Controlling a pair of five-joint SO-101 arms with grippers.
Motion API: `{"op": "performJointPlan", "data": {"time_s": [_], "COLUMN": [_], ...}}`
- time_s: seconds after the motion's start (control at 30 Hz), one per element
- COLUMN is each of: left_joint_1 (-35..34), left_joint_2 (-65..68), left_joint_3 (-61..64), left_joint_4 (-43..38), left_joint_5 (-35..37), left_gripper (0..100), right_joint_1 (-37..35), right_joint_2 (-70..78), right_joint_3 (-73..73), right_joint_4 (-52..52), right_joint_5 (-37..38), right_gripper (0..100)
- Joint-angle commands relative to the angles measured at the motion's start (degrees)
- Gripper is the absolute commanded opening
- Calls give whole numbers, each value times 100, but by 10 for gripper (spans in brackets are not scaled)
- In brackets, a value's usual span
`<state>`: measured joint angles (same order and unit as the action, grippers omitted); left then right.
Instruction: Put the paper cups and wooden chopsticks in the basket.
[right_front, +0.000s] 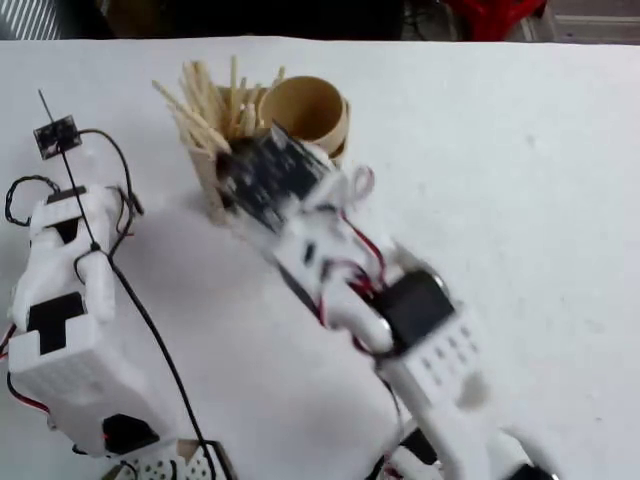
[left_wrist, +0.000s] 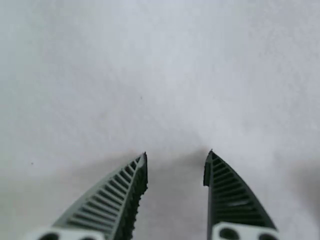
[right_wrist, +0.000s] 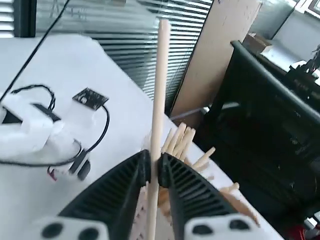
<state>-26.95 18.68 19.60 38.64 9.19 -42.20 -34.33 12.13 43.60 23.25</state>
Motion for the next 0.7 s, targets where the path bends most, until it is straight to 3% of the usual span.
{"op": "performJointPlan", "data": {"time_s": [0.0, 0.17, 0.4, 0.67], "left_joint_1": [57, 57, 66, 84], "left_joint_2": [-40, -31, 4, 4], "left_joint_3": [-97, -97, -176, -176], "left_joint_4": [-97, -97, -88, -88], "left_joint_5": [-44, -44, -44, -44], "left_gripper": [203, 203, 203, 203], "right_joint_1": [101, 75, 92, 92], "right_joint_2": [1446, 2818, 3802, 3916], "right_joint_3": [-1486, -2831, -4360, -3684], "right_joint_4": [-1042, -2053, -2079, -2387], "right_joint_5": [-26, -9, -9, -26], "right_gripper": [15, 15, 15, 15]}}
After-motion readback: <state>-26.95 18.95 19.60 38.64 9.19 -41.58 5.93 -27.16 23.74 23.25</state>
